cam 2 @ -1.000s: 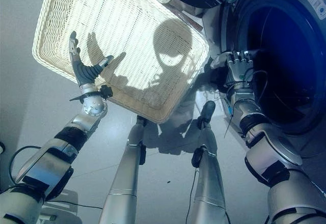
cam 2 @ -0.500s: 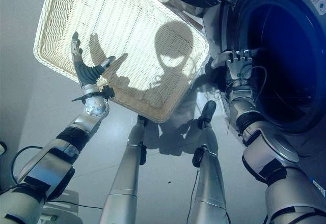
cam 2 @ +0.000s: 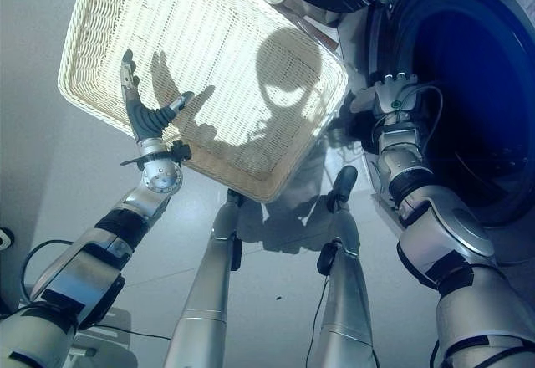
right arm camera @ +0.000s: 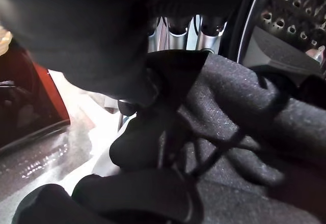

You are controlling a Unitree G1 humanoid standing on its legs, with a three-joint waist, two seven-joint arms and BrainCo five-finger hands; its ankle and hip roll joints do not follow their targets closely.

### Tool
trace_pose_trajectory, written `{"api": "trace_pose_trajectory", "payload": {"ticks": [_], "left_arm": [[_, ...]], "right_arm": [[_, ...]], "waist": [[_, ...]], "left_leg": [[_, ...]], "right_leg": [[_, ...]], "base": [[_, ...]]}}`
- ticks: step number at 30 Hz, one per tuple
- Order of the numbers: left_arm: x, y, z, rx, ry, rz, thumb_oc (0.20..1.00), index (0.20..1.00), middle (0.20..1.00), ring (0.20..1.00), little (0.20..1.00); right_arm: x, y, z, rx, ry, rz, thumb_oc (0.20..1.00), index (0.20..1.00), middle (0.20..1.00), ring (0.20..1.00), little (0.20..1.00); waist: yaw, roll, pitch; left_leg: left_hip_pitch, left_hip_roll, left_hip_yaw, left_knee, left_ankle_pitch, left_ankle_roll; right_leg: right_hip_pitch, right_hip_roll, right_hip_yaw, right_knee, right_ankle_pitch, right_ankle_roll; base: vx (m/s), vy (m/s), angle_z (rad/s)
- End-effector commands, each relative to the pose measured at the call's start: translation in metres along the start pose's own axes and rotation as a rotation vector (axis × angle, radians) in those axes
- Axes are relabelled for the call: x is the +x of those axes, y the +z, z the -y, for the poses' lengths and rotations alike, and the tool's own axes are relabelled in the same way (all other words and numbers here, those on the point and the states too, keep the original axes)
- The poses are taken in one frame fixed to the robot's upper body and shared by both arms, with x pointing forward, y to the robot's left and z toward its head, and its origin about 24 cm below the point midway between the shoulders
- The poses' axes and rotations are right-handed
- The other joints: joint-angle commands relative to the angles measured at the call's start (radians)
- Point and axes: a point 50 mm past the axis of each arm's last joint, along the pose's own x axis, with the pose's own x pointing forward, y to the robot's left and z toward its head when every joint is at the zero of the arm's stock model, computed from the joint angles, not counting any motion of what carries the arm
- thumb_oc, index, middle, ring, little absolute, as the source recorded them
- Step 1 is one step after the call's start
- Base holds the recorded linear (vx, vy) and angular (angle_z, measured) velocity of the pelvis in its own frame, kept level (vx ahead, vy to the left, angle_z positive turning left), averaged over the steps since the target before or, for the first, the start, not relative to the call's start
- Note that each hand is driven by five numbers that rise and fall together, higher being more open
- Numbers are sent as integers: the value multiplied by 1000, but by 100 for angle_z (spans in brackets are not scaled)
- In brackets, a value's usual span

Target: Put the clothes into the washing machine.

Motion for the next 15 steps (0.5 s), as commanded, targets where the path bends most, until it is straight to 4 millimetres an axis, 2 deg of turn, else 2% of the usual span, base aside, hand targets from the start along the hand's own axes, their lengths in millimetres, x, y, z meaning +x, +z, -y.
{"api": "trace_pose_trajectory", "payload": {"ticks": [1, 8, 12, 13, 14, 15], "left_arm": [[0, 11, 1, -88, 56, 45, 1000, 1000, 1000, 1000, 1000], [0, 11, 1, -91, 57, 46, 1000, 1000, 1000, 1000, 1000], [0, 12, 2, -93, 57, 50, 1000, 1000, 1000, 1000, 1000], [0, 12, 2, -94, 57, 51, 1000, 1000, 1000, 1000, 1000], [0, 13, 2, -94, 57, 53, 1000, 1000, 1000, 1000, 1000], [0, 13, 2, -94, 56, 56, 1000, 1000, 1000, 1000, 1000]], "right_arm": [[-12, -34, -29, -135, 92, -33, 200, 200, 200, 200, 200], [-12, -32, -28, -120, 81, -17, 200, 200, 200, 200, 200], [-12, -29, -25, -38, 28, -11, 200, 200, 200, 200, 200], [-12, -29, -25, -28, 18, -12, 341, 341, 341, 341, 341], [-10, -26, -20, 4, -21, 7, 875, 875, 875, 875, 875], [-10, -23, -18, 31, -42, 19, 1000, 1000, 1000, 1000, 1000]], "waist": [[-32, 103, -12], [-32, 105, -12], [-33, 105, -12], [-33, 105, -12], [-33, 106, -12], [-33, 106, -12]], "left_leg": [[3, 12, -18, -45, 39, 56], [0, 12, -17, -44, 40, 56], [-1, 12, -19, -47, 41, 55], [-1, 12, -19, -48, 41, 55], [-2, 12, -19, -49, 41, 54], [-3, 12, -20, -51, 41, 54]], "right_leg": [[-10, -6, -9, 47, 8, 85], [-13, -8, -8, 47, 9, 86], [-15, -8, -8, 44, 11, 88], [-15, -8, -8, 44, 11, 88], [-16, -8, -7, 43, 13, 89], [-17, -8, -6, 41, 13, 90]], "base": [[0, 0, 0], [0, 0, 0], [0, 0, 0], [0, 0, 0], [0, 0, 0], [0, 0, 0]]}}
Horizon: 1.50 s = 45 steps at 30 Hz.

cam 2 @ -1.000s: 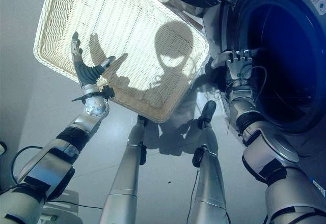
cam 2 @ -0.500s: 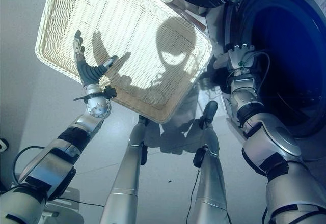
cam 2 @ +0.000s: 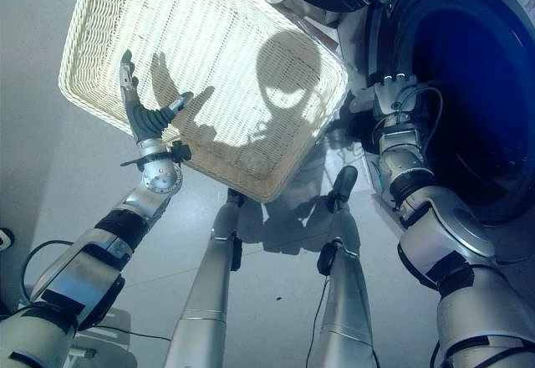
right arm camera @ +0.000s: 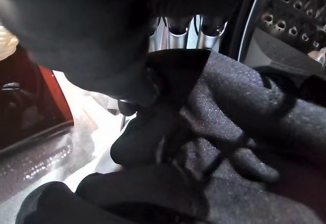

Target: Put the clothes into the washing machine.

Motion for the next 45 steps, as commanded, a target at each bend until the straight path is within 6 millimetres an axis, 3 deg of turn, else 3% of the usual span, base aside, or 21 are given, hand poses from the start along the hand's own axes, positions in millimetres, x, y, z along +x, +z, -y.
{"api": "trace_pose_trajectory", "payload": {"ticks": [1, 10, 18, 29, 31, 43, 44, 45], "left_arm": [[0, 14, 3, -95, 44, 57, 1000, 1000, 1000, 1000, 1000], [-6, 17, 6, -125, 48, 91, 1000, 1000, 1000, 1000, 1000], [-8, 18, 5, -128, 55, 104, 1000, 1000, 1000, 1000, 1000], [-6, 21, 5, -131, 59, 108, 1000, 1000, 1000, 1000, 1000], [-7, 21, 7, -137, 53, 103, 1000, 1000, 1000, 1000, 1000], [-6, 23, 7, -156, 51, 108, 1000, 1000, 1000, 1000, 1000], [-6, 23, 7, -161, 50, 109, 1000, 1000, 1000, 1000, 1000], [-6, 23, 7, -162, 50, 109, 1000, 1000, 1000, 1000, 1000]], "right_arm": [[-9, -22, -15, -4, 3, 0, 1000, 1000, 1000, 1000, 1000], [-15, -12, -12, 109, -149, 63, 1000, 1000, 1000, 1000, 1000], [-27, -19, -30, 66, -88, 52, 1000, 1000, 1000, 1000, 1000], [-25, -25, -31, -36, -45, 55, 1000, 1000, 1000, 1000, 1000], [-22, -30, -30, -189, -7, 63, 1000, 1000, 1000, 1000, 1000], [-10, -48, -16, -429, 63, -57, 1000, 1000, 1000, 1000, 1000], [-10, -50, -16, -446, 66, -66, 498, 498, 498, 498, 498], [-10, -51, -16, -448, 64, -66, 363, 363, 363, 363, 363]], "waist": [[-30, 107, -12], [-35, 115, -12], [-39, 121, -12], [-43, 126, -12], [-40, 136, -12], [-35, 146, -12], [-34, 148, -12], [-34, 148, -12]], "left_leg": [[-3, 12, -21, -48, 41, 54], [-15, 14, -17, -54, 39, 53], [-21, 17, -12, -57, 41, 54], [-27, 23, -8, -66, 48, 50], [-33, 26, -8, -68, 54, 46], [-53, 31, -10, -73, 65, 39], [-55, 32, -11, -74, 67, 40], [-55, 31, -11, -75, 68, 40]], "right_leg": [[-17, -7, -6, 41, 14, 91], [-31, -4, 3, 41, 9, 92], [-40, -6, 7, 42, 10, 92], [-51, -6, 12, 38, 13, 93], [-60, -7, 16, 40, 15, 93], [-78, -8, 20, 36, 20, 89], [-81, -7, 21, 37, 20, 87], [-81, -7, 22, 36, 20, 87]], "base": [[0, 0, 0], [0, 1, 0], [-2, -2, -1], [0, 0, 0], [0, 0, 0], [0, 0, 0], [0, 0, 0], [0, 0, 0]]}}
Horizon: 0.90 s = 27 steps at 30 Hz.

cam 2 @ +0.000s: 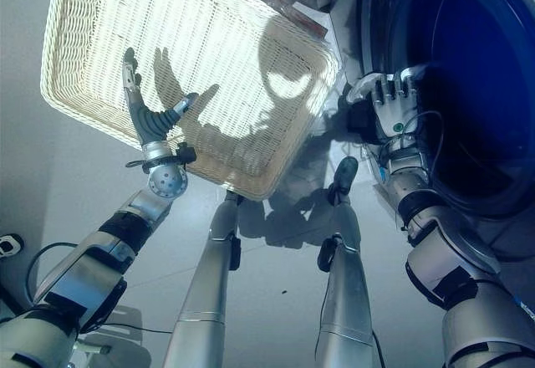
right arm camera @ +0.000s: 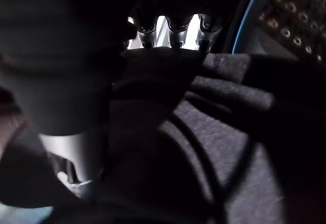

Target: Put the clothes into the washing machine.

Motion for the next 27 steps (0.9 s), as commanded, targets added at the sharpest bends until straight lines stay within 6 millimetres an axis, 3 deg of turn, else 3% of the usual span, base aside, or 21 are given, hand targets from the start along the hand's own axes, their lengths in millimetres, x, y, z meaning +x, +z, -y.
{"api": "trace_pose_trajectory", "payload": {"ticks": [1, 19, 26, 27], "left_arm": [[3, 16, 2, -130, 54, 46, 1000, 1000, 1000, 1000, 1000], [3, 16, -3, -156, 77, 45, 1000, 1000, 1000, 1000, 1000], [2, 16, -2, -160, 76, 42, 1000, 1000, 1000, 1000, 1000], [2, 16, -2, -160, 76, 41, 1000, 1000, 1000, 1000, 1000]], "right_arm": [[10, -43, -10, -137, 191, -90, 200, 200, 200, 200, 200], [8, -37, -10, -47, 100, -15, 200, 200, 200, 200, 200], [6, -36, -10, 197, 73, -98, 200, 200, 200, 200, 200], [4, -38, -13, 372, 84, -206, 200, 200, 200, 200, 200]], "waist": [[-21, 141, -10], [-21, 139, -10], [-22, 137, -10], [-23, 137, -10]], "left_leg": [[-31, 19, -45, -50, 68, 37], [-30, 17, -49, -43, 63, 38], [-33, 16, -52, -39, 61, 39], [-33, 16, -52, -38, 61, 39]], "right_leg": [[-21, -10, -9, 36, 22, 86], [-19, -9, -5, 39, 22, 87], [-20, -8, -4, 43, 20, 88], [-21, -7, -2, 45, 19, 87]], "base": [[0, 0, 0], [0, 0, 0], [0, 0, 0], [0, 0, 0]]}}
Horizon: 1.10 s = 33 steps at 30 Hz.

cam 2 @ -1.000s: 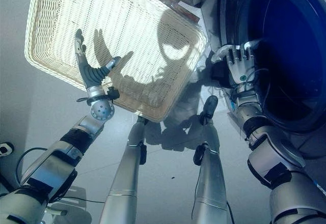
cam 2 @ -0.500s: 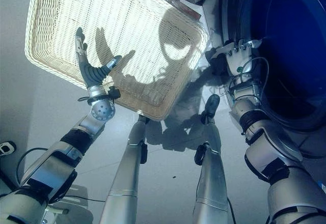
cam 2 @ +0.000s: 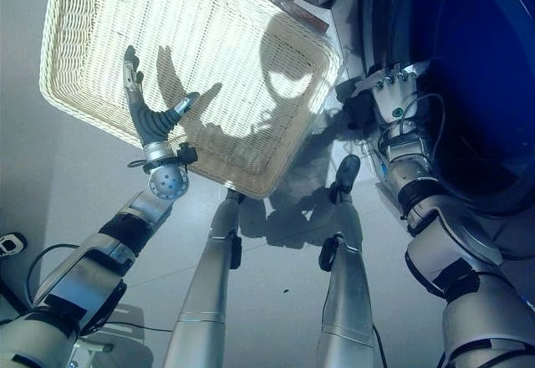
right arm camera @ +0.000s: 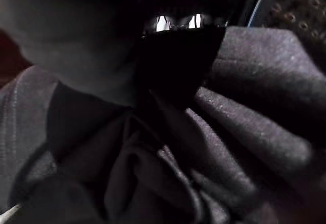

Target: Put the clothes into the washing machine.

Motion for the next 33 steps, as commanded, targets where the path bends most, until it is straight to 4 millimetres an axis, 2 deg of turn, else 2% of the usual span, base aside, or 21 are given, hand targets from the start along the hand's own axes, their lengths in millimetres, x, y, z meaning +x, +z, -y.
{"api": "trace_pose_trajectory", "payload": {"ticks": [1, 2, 4, 6, 9, 11, 12, 13, 14, 17, 18, 20, 21, 22, 26, 28, 29, 30, 32, 33], "left_arm": [[5, 12, -2, -116, 84, 25, 1000, 1000, 1000, 1000, 1000], [5, 12, -3, -115, 86, 22, 1000, 1000, 1000, 1000, 1000], [5, 11, -4, -112, 90, 20, 1000, 1000, 1000, 1000, 1000], [4, 10, -5, -111, 93, 17, 1000, 1000, 1000, 1000, 1000], [6, 9, -12, -106, 104, 13, 1000, 1000, 1000, 1000, 1000], [7, 8, -15, -102, 111, 9, 1000, 1000, 1000, 1000, 1000], [7, 8, -15, -101, 110, 9, 1000, 1000, 1000, 1000, 1000], [7, 8, -17, -98, 114, 7, 1000, 1000, 1000, 1000, 1000], [8, 7, -19, -90, 119, 8, 1000, 1000, 1000, 1000, 1000], [9, 6, -25, -72, 124, 9, 1000, 1000, 1000, 1000, 1000], [10, 5, -28, -62, 125, 11, 1000, 1000, 1000, 1000, 1000], [11, 4, -32, -52, 127, 14, 1000, 1000, 1000, 1000, 1000], [12, 3, -42, -36, 128, 24, 1000, 1000, 1000, 1000, 1000], [12, 2, -46, -29, 128, 29, 1000, 1000, 1000, 1000, 1000], [11, 2, -67, 8, 134, 51, 1000, 1000, 1000, 1000, 1000], [11, 2, -72, 17, 139, 52, 1000, 1000, 1000, 1000, 1000], [13, 2, -79, 30, 149, 53, 1000, 1000, 1000, 1000, 1000], [14, 2, -80, 33, 153, 52, 1000, 1000, 1000, 1000, 1000], [21, 2, -90, 52, 160, 47, 1000, 1000, 1000, 1000, 1000], [22, 2, -90, 51, 160, 46, 1000, 1000, 1000, 1000, 1000]], "right_arm": [[-10, -38, -18, 255, 121, -253, 200, 200, 200, 200, 200], [-12, -38, -20, 457, 126, -371, 200, 200, 200, 200, 200], [-15, -38, -22, 690, 113, -515, 200, 200, 200, 200, 200], [-18, -40, -25, 841, 92, -615, 200, 200, 200, 200, 200], [-23, -45, -30, 1277, 66, -838, 200, 200, 200, 200, 200], [-26, -49, -32, 1458, 15, -942, 200, 200, 200, 200, 200], [-26, -49, -32, 1459, 15, -943, 200, 200, 200, 200, 200], [-28, -52, -34, 1570, -19, -1009, 200, 200, 200, 200, 200], [-31, -59, -35, 1703, -82, -1095, 200, 200, 200, 200, 200], [-32, -76, -34, 1866, -213, -1209, 200, 200, 200, 200, 200], [-32, -88, -31, 1935, -309, -1265, 200, 200, 200, 200, 200], [-31, -99, -28, 1985, -386, -1297, 200, 200, 200, 200, 200], [-31, -122, -19, 2053, -558, -1336, 200, 200, 200, 200, 200], [-31, -132, -15, 2063, -647, -1344, 200, 200, 200, 200, 200], [-30, -182, 32, 2004, -1152, -1284, 200, 200, 200, 200, 200], [-32, -189, 45, 1955, -1252, -1263, 200, 200, 200, 200, 200], [-33, -200, 64, 1888, -1389, -1230, 200, 200, 200, 200, 200], [-34, -202, 69, 1869, -1415, -1225, 200, 200, 200, 200, 200], [-39, -217, 91, 1740, -1578, -1234, 216, 216, 216, 216, 216], [-38, -216, 91, 1736, -1581, -1235, 216, 216, 216, 216, 216]], "waist": [[-29, 137, -9], [-30, 137, -9], [-33, 136, -9], [-34, 135, -9], [-39, 131, -9], [-43, 126, -9], [-42, 126, -9], [-46, 124, -9], [-48, 116, -9], [-51, 104, -9], [-52, 98, -9], [-54, 93, -9], [-55, 81, -9], [-55, 75, -9], [-64, 40, -9], [-69, 30, -9], [-79, 15, -9], [-82, 12, -9], [-92, -8, -9], [-91, -8, -9]], "left_leg": [[-20, 17, -58, -49, 59, 38], [-18, 18, -58, -48, 56, 37], [-16, 17, -60, -45, 51, 36], [-14, 17, -60, -42, 47, 35], [-8, 18, -59, -38, 37, 33], [-5, 21, -59, -35, 31, 31], [-5, 21, -59, -35, 31, 31], [-5, 23, -58, -35, 29, 29], [-3, 26, -59, -37, 25, 27], [-1, 32, -63, -38, 20, 22], [0, 34, -66, -35, 17, 20], [2, 36, -68, -36, 15, 18], [7, 41, -72, -43, 12, 16], [9, 43, -74, -46, 10, 15], [20, 53, -81, -60, 6, 14], [25, 56, -80, -62, 6, 15], [34, 60, -77, -67, 5, 15], [37, 61, -77, -67, 4, 16], [50, 65, -79, -66, 0, 20], [50, 66, -79, -67, -1, 20]], "right_leg": [[-11, -8, -4, 47, 12, 92], [-10, -7, 0, 48, 10, 92], [-9, -5, 5, 51, 6, 91], [-10, -4, 8, 53, 4, 92], [-5, -4, 11, 52, 0, 93], [-4, -3, 13, 53, -2, 94], [-3, -3, 14, 53, -2, 94], [-5, -1, 15, 56, -4, 95], [-3, 1, 14, 54, -4, 96], [2, 4, 11, 51, -4, 98], [6, 7, 9, 51, -5, 99], [10, 9, 8, 48, -6, 100], [21, 14, 2, 39, -6, 102], [26, 18, -1, 33, -4, 103], [54, 34, -14, 12, -5, 105], [62, 39, -16, 9, -6, 105], [76, 43, -19, 3, -7, 106], [79, 44, -19, 3, -8, 105], [95, 48, -20, 1, -14, 104], [95, 48, -20, 0, -14, 104]], "base": [[0, 0, 0], [0, 0, 0], [0, 0, 0], [0, 0, 0], [0, 0, 0], [0, 0, 0], [0, 0, 0], [0, 0, 0], [7, -9, -4], [2, -30, -5], [-2, -34, -4], [-11, -59, -7], [-20, -94, -12], [-22, -113, -12], [-21, -66, -9], [-10, -11, -2], [0, 0, 0], [0, 0, 0], [-8, 13, -6], [-3, 10, -10]]}}
